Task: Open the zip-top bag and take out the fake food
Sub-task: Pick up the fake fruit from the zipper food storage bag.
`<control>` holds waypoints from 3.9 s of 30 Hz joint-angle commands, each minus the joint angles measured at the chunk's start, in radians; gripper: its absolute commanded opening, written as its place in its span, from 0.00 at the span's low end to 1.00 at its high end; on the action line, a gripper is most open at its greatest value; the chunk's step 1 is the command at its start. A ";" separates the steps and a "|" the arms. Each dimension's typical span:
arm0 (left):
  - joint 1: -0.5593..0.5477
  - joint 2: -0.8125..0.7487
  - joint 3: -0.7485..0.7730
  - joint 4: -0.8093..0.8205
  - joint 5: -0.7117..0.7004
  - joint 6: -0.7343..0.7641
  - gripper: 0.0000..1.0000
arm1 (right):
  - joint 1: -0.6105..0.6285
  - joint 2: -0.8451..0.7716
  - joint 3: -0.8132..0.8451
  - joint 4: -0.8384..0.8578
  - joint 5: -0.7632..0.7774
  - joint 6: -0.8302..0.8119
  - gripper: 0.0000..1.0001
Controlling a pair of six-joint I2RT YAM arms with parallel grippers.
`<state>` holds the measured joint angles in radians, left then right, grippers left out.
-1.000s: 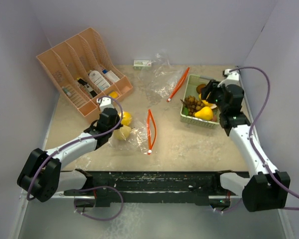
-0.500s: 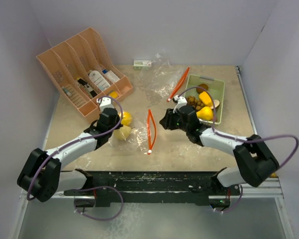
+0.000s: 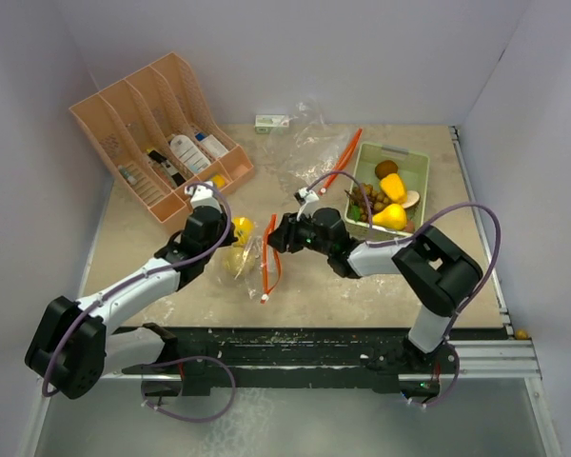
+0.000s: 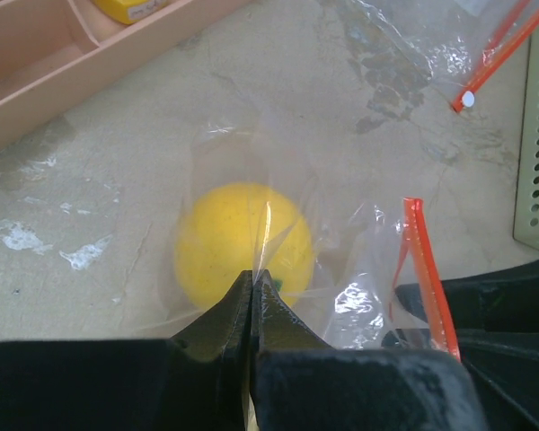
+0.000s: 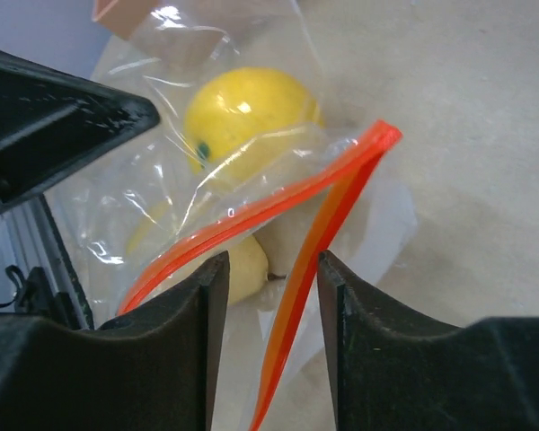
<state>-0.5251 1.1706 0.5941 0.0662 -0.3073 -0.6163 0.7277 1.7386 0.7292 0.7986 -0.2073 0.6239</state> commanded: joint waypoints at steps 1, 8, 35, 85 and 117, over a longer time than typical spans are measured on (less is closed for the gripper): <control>-0.013 -0.014 0.034 0.050 0.037 0.004 0.00 | 0.007 0.059 0.034 0.214 -0.059 0.045 0.49; -0.014 0.015 0.014 0.028 -0.033 0.000 0.00 | 0.008 0.065 0.002 0.296 -0.081 0.110 0.50; -0.007 0.066 -0.022 0.103 -0.049 0.000 0.00 | 0.050 -0.349 -0.259 0.075 0.052 0.123 0.10; -0.007 0.026 -0.061 0.022 -0.086 -0.010 0.00 | 0.052 0.036 0.025 0.133 -0.084 0.104 0.10; 0.009 0.065 -0.084 0.022 -0.119 0.034 0.00 | 0.053 0.151 -0.121 0.402 -0.214 0.222 0.50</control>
<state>-0.5293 1.2377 0.4973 0.0662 -0.4198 -0.6071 0.7742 1.9213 0.6327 1.1118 -0.3927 0.8375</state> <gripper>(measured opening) 0.004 0.487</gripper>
